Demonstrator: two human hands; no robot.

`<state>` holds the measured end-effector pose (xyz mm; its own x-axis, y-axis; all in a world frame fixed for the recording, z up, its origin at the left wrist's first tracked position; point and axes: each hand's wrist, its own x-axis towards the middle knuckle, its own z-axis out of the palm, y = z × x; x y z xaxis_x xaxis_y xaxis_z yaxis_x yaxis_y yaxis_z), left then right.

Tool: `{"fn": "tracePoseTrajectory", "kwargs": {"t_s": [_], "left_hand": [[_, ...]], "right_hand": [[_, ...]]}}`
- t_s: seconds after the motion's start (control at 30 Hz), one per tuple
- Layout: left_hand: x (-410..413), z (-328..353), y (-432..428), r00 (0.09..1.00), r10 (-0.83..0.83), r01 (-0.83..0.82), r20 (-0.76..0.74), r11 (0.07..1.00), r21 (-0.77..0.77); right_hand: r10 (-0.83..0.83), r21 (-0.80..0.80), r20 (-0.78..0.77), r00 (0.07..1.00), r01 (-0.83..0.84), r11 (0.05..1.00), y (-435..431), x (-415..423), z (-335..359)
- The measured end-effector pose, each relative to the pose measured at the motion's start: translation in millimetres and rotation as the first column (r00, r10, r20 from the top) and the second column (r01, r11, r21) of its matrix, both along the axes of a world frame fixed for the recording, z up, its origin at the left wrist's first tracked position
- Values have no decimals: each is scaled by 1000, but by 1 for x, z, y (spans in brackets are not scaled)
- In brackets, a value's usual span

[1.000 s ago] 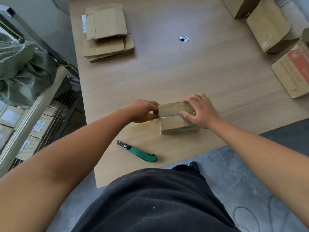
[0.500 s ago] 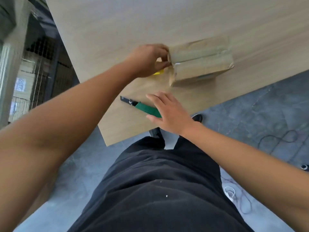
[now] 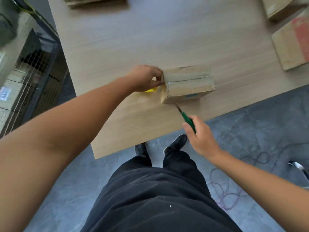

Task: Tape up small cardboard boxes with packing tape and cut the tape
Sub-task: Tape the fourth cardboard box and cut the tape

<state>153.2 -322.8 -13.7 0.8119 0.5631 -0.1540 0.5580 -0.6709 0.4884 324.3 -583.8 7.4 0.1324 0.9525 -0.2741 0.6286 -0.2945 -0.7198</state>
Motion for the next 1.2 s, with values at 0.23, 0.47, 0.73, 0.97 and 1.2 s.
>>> {"fn": "tracePoseTrajectory", "kwargs": {"t_s": [0.23,0.47,0.73,0.97,1.2], "left_hand": [[4,0,-26,996,94,-93,8,995,-46],[-15,-4,-60,913,400,-406,-80,873,-269],[-58,-5,-72,893,442,-440,-82,821,-363],[-50,3,-70,910,398,-415,-120,887,-205],[-50,-3,-77,905,380,-385,-192,923,11]], "right_hand": [[-43,-46,273,961,57,997,95,-5,38],[84,-290,297,951,6,957,110,-22,40],[298,-438,354,887,-124,890,109,-27,51],[388,-528,434,813,-119,841,113,-38,50],[561,-662,467,683,-151,734,123,-50,48]]}}
